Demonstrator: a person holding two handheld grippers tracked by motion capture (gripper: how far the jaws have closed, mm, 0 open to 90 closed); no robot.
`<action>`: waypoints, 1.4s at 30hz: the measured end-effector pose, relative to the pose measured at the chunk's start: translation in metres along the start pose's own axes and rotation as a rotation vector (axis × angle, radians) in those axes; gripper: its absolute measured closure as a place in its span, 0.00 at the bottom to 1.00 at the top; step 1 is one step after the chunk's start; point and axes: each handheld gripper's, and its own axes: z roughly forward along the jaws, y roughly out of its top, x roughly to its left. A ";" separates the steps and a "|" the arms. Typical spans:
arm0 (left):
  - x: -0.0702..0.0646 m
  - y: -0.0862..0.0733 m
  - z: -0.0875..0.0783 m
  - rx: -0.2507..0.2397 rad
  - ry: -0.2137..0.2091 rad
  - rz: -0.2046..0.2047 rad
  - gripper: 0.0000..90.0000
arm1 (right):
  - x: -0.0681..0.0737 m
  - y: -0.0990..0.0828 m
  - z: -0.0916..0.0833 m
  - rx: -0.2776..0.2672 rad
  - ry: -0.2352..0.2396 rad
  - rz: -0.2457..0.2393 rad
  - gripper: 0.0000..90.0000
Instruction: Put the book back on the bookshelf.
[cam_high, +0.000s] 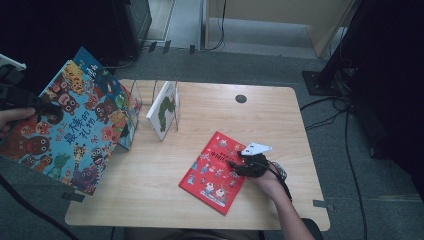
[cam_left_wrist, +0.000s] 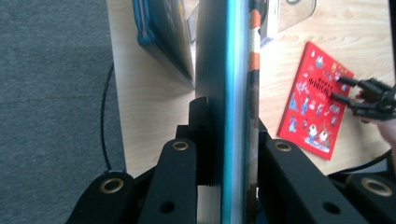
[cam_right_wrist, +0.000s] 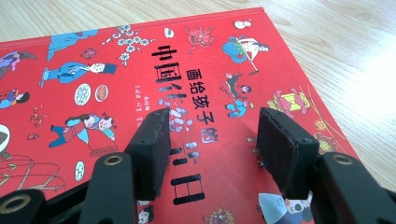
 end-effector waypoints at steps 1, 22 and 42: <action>0.001 0.002 0.001 0.005 -0.004 -0.003 0.90 | 0.000 0.000 0.000 -0.001 -0.001 0.000 0.50; 0.002 0.057 0.031 -0.037 0.027 -0.084 0.91 | 0.000 0.000 0.001 -0.009 -0.001 -0.008 0.50; -0.003 0.087 0.080 -0.053 0.047 -0.045 0.87 | 0.001 -0.001 0.001 -0.008 0.000 -0.004 0.50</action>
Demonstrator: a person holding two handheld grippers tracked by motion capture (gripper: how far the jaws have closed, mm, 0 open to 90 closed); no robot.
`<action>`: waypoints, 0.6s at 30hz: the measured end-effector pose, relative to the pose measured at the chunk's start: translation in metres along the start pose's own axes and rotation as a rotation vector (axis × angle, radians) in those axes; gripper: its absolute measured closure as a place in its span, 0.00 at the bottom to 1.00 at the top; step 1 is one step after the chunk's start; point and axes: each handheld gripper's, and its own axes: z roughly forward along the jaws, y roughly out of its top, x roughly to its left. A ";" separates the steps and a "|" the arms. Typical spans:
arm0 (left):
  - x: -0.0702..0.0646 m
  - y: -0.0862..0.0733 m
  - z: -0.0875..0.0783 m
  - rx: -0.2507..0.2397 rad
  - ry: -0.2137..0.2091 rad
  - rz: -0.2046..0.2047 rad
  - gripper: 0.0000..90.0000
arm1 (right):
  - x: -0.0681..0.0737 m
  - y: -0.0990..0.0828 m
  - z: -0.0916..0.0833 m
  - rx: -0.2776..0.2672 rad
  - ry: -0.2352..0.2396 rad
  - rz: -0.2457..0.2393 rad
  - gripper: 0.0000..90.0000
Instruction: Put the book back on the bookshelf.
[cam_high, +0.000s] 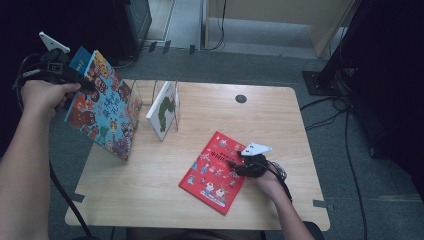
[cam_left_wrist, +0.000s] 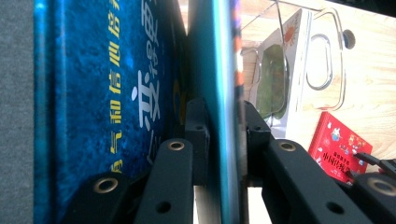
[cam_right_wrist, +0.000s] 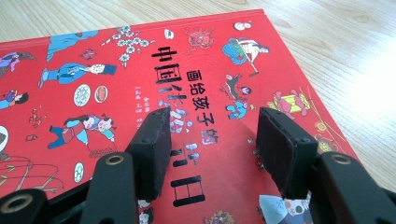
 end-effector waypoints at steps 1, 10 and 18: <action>-0.001 0.000 0.000 -0.002 0.015 0.008 0.87 | 0.000 0.000 0.000 0.000 0.000 -0.001 0.50; -0.007 0.000 -0.006 -0.018 0.004 0.049 0.76 | 0.000 -0.001 0.000 -0.003 -0.001 0.004 0.51; -0.005 -0.002 -0.036 -0.103 -0.003 0.055 0.67 | 0.000 -0.001 0.000 -0.010 0.001 0.008 0.50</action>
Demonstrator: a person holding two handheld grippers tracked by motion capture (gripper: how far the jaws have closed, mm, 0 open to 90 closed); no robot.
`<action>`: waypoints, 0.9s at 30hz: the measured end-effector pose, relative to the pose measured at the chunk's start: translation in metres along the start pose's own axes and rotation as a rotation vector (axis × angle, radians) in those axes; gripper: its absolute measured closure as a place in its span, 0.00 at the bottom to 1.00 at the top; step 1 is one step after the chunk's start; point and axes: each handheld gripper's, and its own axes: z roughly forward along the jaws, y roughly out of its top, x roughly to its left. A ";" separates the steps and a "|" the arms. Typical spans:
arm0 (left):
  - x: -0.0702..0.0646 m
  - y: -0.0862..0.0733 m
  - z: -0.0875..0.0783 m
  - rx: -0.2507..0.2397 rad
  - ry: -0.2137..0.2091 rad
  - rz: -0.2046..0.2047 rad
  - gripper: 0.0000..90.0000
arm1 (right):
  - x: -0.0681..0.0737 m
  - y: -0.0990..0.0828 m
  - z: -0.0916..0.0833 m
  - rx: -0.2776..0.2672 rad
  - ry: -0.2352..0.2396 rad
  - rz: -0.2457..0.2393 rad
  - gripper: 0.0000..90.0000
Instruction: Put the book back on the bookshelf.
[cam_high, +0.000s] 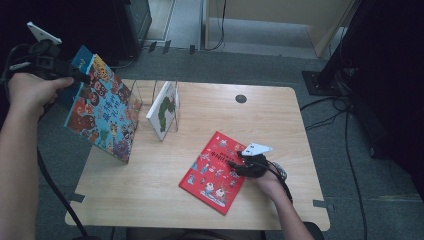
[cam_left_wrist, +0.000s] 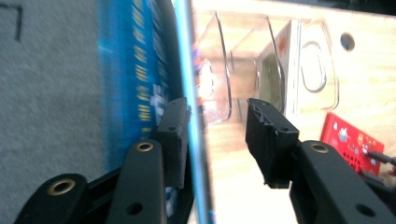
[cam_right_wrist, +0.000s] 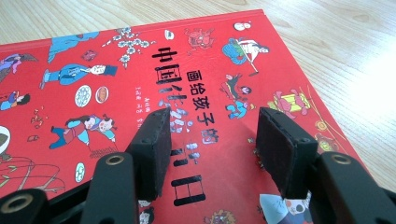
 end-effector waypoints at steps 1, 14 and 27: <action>0.002 -0.001 -0.007 -0.022 -0.031 -0.009 0.66 | 0.000 0.000 0.000 0.000 0.000 0.000 0.50; -0.019 -0.024 -0.001 -0.026 -0.093 0.089 0.59 | -0.003 -0.001 -0.002 0.000 0.012 0.024 0.50; -0.034 -0.051 0.026 -0.015 -0.096 0.154 0.57 | -0.005 -0.001 -0.005 0.011 0.012 0.058 0.52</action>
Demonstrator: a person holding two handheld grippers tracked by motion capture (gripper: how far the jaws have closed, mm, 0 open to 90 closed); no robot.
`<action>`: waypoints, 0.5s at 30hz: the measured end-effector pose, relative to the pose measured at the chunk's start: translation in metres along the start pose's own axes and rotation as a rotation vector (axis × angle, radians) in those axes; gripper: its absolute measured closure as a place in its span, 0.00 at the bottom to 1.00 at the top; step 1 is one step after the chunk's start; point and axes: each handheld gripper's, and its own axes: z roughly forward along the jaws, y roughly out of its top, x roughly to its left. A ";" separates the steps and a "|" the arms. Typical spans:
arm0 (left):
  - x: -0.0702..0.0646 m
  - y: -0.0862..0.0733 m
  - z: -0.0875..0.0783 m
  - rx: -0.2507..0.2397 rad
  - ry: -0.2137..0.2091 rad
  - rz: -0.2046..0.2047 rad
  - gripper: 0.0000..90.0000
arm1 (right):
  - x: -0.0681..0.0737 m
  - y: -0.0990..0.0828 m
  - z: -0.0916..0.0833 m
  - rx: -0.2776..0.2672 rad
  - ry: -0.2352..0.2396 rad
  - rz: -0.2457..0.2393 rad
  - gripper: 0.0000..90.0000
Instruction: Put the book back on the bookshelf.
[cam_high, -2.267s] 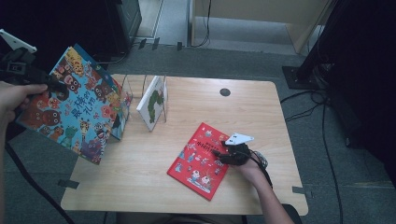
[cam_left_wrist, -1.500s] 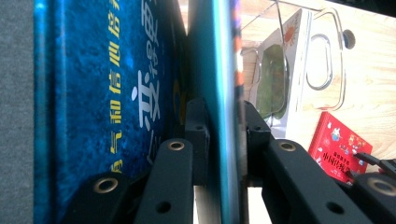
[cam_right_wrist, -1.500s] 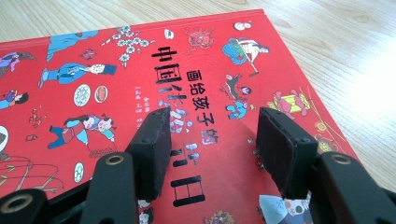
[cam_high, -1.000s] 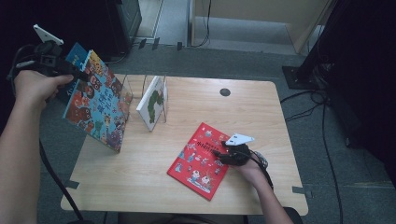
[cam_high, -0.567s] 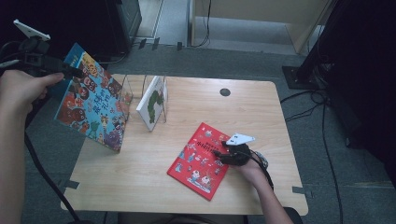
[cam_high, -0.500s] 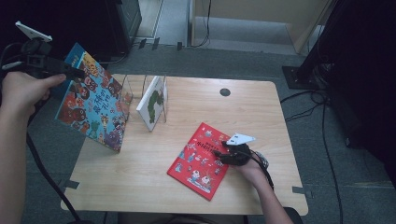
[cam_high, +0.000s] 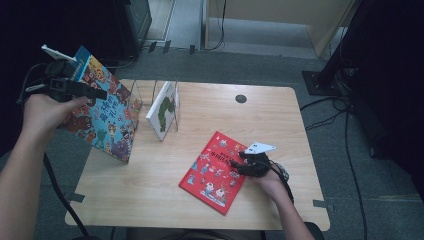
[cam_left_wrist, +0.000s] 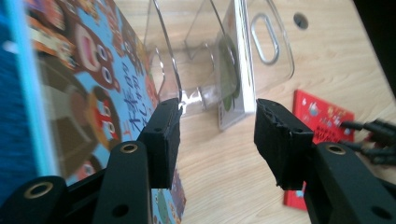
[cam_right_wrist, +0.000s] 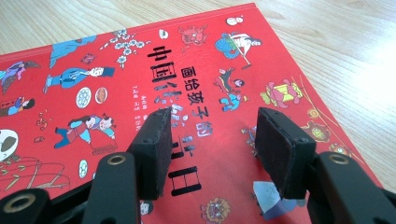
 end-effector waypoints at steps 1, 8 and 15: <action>-0.002 -0.001 0.002 0.002 -0.003 0.001 0.56 | 0.000 0.000 0.000 0.001 -0.001 0.001 0.52; -0.019 -0.010 0.022 0.012 -0.031 0.051 0.55 | -0.001 -0.005 -0.005 -0.005 -0.004 0.006 0.53; -0.029 -0.018 0.047 0.037 -0.085 0.069 0.54 | -0.002 -0.011 -0.012 -0.008 -0.019 0.010 0.53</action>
